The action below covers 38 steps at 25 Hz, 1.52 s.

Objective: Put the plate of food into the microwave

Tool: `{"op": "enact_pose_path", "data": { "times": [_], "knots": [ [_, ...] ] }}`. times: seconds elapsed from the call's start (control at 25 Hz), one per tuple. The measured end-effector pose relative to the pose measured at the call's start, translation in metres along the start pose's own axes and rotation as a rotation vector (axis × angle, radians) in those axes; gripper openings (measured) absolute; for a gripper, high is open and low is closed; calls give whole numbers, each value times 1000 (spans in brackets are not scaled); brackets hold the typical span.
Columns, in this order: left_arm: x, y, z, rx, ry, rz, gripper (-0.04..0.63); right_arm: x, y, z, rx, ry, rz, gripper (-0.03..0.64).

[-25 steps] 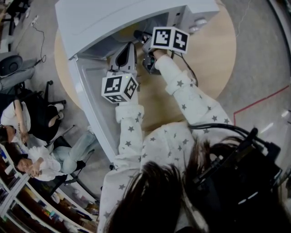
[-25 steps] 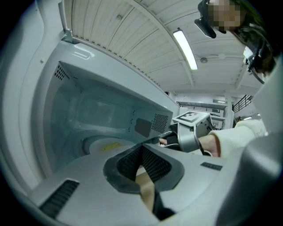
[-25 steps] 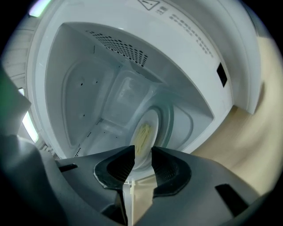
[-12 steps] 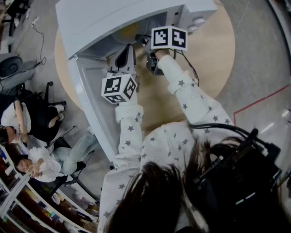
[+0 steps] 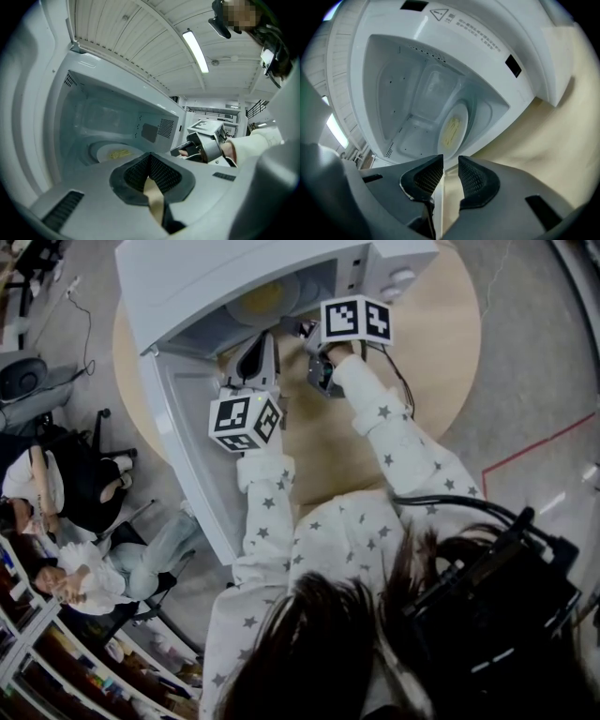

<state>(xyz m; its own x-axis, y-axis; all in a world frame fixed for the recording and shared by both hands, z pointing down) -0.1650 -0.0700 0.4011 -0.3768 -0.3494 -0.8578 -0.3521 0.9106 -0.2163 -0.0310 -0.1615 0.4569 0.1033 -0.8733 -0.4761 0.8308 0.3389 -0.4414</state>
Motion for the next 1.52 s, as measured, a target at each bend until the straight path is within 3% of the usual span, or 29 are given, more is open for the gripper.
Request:
{"op": "enact_pose_path", "data": {
  "times": [0.24, 0.32, 0.6, 0.76, 1.0, 1.28, 1.52],
  "knots": [
    [0, 5, 10, -21, -11, 8, 2, 1, 18, -20, 152, -1, 56, 101],
    [1, 5, 12, -28, -17, 13, 2, 3, 22, -25, 187, -6, 77, 26],
    [25, 3, 33, -64, -34, 50, 2, 28, 45, -49, 310, 11, 119, 6],
    [11, 48, 69, -105, -54, 60, 1, -13, 93, -66, 378, 12, 152, 6],
    [13, 73, 90, -138, -71, 79, 2, -25, 129, -79, 384, 89, 165, 6],
    [21, 95, 107, -163, -87, 92, 2, -35, 146, -93, 473, 147, 174, 6],
    [17, 108, 124, -195, -121, 66, 2, -52, 160, -96, 511, 130, 142, 6]
  ]
}}
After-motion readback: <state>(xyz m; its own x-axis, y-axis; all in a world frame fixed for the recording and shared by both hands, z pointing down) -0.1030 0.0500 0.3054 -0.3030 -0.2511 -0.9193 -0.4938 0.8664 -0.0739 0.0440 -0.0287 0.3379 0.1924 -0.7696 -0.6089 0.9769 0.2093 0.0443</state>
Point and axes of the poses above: the fingertips, and each gripper's own axes: y backward along the fingers, z to its right, x out of its top, the point moved 9 cm from there along y, backward along the fingers, and after that the axes turned 14 degrees about y, right-handed, at the moved point
